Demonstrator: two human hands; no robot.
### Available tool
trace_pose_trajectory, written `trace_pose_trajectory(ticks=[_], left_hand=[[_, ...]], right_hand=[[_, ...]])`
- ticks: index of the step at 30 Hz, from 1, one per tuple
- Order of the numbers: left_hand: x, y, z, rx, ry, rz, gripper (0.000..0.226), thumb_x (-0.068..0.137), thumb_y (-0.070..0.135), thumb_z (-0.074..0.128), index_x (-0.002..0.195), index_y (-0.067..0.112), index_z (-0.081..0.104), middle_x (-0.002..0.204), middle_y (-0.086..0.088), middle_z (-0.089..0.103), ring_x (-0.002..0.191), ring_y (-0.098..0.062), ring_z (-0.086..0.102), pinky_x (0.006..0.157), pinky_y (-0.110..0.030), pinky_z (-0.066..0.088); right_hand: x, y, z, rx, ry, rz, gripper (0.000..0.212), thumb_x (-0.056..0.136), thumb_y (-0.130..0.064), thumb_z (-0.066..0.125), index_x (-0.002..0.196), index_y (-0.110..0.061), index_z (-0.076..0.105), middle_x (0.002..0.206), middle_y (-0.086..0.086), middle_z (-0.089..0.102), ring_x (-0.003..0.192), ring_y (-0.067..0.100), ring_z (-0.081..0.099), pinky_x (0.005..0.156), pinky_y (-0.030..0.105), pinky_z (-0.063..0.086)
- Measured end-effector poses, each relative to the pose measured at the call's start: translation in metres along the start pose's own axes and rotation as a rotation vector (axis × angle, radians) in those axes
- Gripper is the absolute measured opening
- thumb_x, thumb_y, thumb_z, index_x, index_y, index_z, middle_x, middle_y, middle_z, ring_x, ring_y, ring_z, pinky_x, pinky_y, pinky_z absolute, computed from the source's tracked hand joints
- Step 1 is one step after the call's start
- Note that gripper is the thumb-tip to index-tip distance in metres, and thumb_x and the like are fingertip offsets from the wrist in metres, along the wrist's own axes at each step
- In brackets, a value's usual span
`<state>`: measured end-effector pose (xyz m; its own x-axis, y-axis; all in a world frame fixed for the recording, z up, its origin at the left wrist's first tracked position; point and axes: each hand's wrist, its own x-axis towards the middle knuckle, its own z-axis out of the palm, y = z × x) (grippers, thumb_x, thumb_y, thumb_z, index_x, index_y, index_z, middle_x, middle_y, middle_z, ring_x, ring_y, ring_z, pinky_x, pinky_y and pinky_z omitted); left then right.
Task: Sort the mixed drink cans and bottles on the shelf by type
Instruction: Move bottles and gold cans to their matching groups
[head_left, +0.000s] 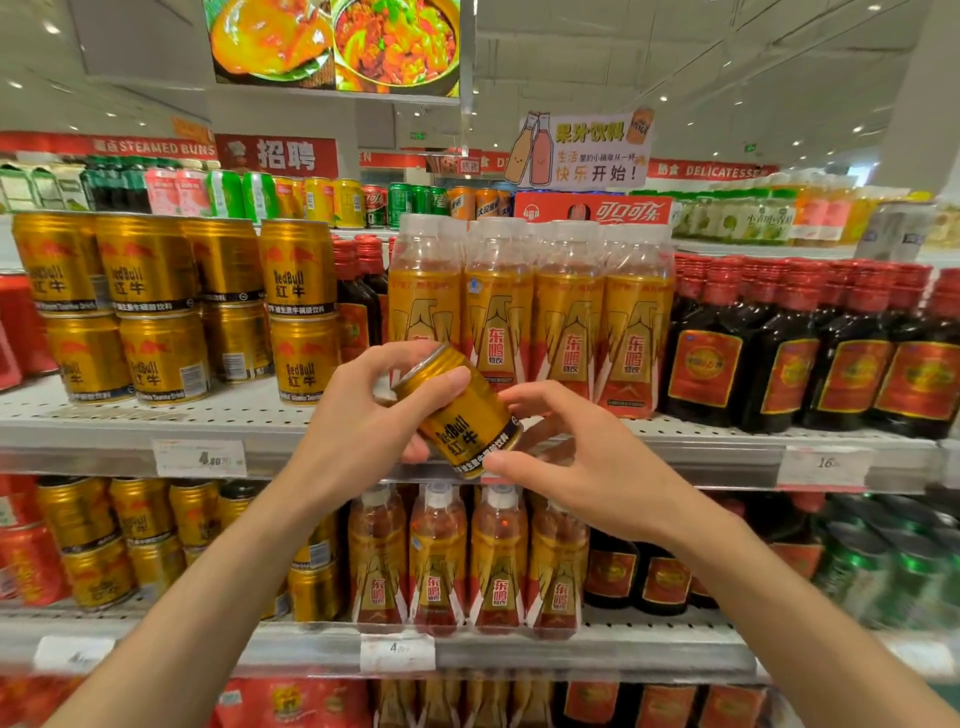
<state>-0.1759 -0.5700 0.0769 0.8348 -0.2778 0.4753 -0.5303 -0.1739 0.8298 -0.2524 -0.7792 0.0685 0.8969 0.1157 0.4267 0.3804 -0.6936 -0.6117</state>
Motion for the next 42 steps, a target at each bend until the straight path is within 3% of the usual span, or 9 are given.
trace_pose_trajectory(ticks=[13,18,23,26,29,32,35,39,42], left_hand=[[-0.003,0.002,-0.023,0.021,-0.010,0.025,0.055,0.080,0.051,0.074,0.129,0.027,0.064,0.114,-0.005,0.073,0.052,-0.016,0.070,0.049,-0.024,0.056],[-0.004,-0.017,-0.064,-0.042,-0.025,0.036,0.061,0.077,0.053,0.074,0.129,0.024,0.065,0.104,-0.005,0.075,0.049,-0.021,0.069,0.051,-0.031,0.060],[0.001,-0.048,-0.131,-0.093,-0.099,0.096,0.059,0.076,0.052,0.075,0.127,0.024,0.066,0.117,-0.008,0.072,0.050,-0.019,0.071,0.048,-0.030,0.059],[0.005,-0.063,-0.174,-0.078,-0.133,0.116,0.061,0.074,0.055,0.073,0.126,0.023,0.067,0.122,-0.006,0.070,0.058,-0.014,0.073,0.046,-0.022,0.055],[0.009,-0.077,-0.213,-0.070,-0.155,0.130,0.063,0.073,0.057,0.073,0.125,0.022,0.068,0.127,-0.001,0.067,0.075,-0.020,0.074,0.048,-0.020,0.055],[0.010,-0.085,-0.242,-0.063,-0.170,0.153,0.060,0.074,0.056,0.072,0.124,0.023,0.069,0.129,0.004,0.065,0.091,-0.016,0.074,0.054,-0.019,0.059],[0.015,-0.090,-0.261,-0.038,-0.149,0.184,0.062,0.074,0.057,0.072,0.126,0.021,0.069,0.130,0.005,0.065,0.108,-0.013,0.069,0.063,-0.018,0.061],[0.020,-0.091,-0.268,-0.007,-0.121,0.185,0.053,0.080,0.052,0.078,0.125,0.026,0.067,0.123,0.008,0.067,0.109,-0.018,0.069,0.067,-0.035,0.067],[0.024,-0.084,-0.261,0.062,-0.097,0.224,0.050,0.079,0.056,0.076,0.119,0.028,0.066,0.118,0.011,0.067,0.102,-0.016,0.071,0.066,-0.035,0.066]], right_hand=[[0.009,-0.004,0.015,0.115,0.051,-0.034,0.052,0.076,-0.048,0.080,0.123,-0.038,0.061,0.115,-0.019,0.067,0.099,-0.002,0.069,0.084,0.022,0.058],[0.020,-0.033,0.050,0.084,0.095,-0.015,0.052,0.078,-0.043,0.082,0.125,-0.038,0.060,0.110,-0.019,0.069,0.096,-0.001,0.070,0.082,0.018,0.056],[0.037,-0.077,0.109,0.067,0.170,0.036,0.050,0.079,-0.039,0.083,0.125,-0.039,0.061,0.112,-0.017,0.071,0.096,0.001,0.071,0.085,0.023,0.058],[0.049,-0.106,0.147,0.061,0.210,0.078,0.049,0.078,-0.043,0.083,0.123,-0.043,0.062,0.110,-0.016,0.071,0.097,0.003,0.071,0.086,0.027,0.057],[0.062,-0.130,0.178,0.056,0.230,0.106,0.049,0.079,-0.041,0.083,0.123,-0.042,0.062,0.111,-0.016,0.070,0.096,0.002,0.070,0.087,0.026,0.057],[0.074,-0.151,0.199,0.041,0.231,0.123,0.047,0.079,-0.040,0.083,0.122,-0.042,0.061,0.111,-0.020,0.069,0.096,0.001,0.070,0.085,0.022,0.056],[0.084,-0.165,0.213,-0.043,0.224,0.114,0.050,0.082,-0.044,0.080,0.127,-0.041,0.058,0.116,-0.025,0.065,0.108,-0.006,0.063,0.091,0.021,0.053],[0.097,-0.172,0.216,-0.159,0.218,0.110,0.050,0.084,-0.048,0.077,0.129,-0.043,0.055,0.116,-0.030,0.063,0.114,-0.014,0.055,0.096,0.017,0.046],[0.105,-0.171,0.216,-0.189,0.234,0.127,0.056,0.080,-0.053,0.078,0.128,-0.038,0.055,0.114,-0.028,0.061,0.111,-0.014,0.055,0.092,0.011,0.044]])
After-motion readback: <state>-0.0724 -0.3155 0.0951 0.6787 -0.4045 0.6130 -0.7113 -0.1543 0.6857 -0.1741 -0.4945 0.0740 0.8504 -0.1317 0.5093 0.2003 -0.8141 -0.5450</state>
